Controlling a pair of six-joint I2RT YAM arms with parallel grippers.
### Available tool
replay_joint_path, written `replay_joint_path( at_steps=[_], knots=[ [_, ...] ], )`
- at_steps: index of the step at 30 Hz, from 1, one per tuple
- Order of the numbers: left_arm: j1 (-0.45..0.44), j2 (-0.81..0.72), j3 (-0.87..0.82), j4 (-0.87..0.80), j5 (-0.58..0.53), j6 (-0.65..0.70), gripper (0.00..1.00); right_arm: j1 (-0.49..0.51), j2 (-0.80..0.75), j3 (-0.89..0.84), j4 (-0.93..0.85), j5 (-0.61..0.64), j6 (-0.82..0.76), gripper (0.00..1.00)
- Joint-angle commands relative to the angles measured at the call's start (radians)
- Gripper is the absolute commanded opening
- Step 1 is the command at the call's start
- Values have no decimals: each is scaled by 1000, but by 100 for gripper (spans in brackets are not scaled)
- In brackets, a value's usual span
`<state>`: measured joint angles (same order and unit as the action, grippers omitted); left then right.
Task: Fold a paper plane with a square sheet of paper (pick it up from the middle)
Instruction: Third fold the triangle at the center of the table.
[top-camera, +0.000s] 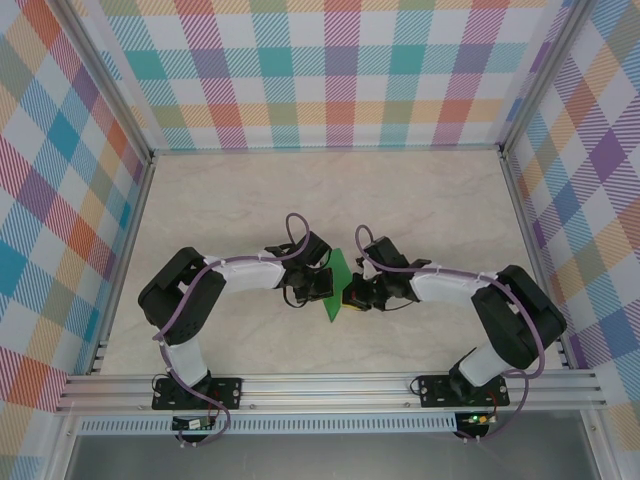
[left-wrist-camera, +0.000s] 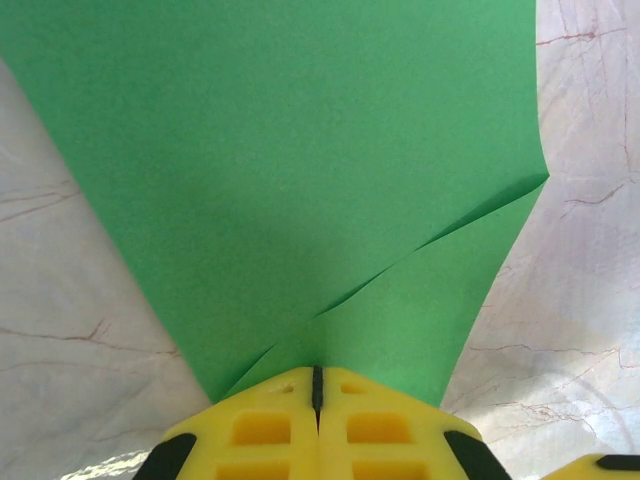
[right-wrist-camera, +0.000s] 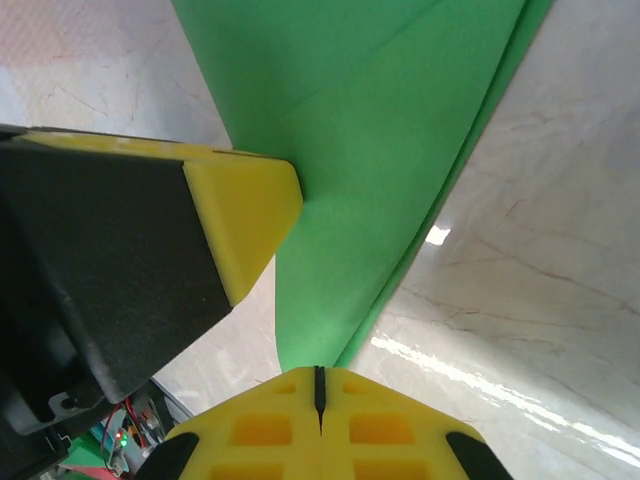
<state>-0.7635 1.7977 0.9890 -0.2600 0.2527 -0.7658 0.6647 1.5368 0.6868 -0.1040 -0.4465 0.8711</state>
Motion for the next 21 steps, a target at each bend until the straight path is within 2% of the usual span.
replay_joint_path(
  at_steps=[1, 21],
  knots=[
    [0, 79, -73, -145, -72, 4, 0, 11, 7, -6, 83, -33, 72, 0],
    [0, 81, -83, -133, -73, -11, 0, 45, 112, 9, 148, -80, 77, 0]
  ],
)
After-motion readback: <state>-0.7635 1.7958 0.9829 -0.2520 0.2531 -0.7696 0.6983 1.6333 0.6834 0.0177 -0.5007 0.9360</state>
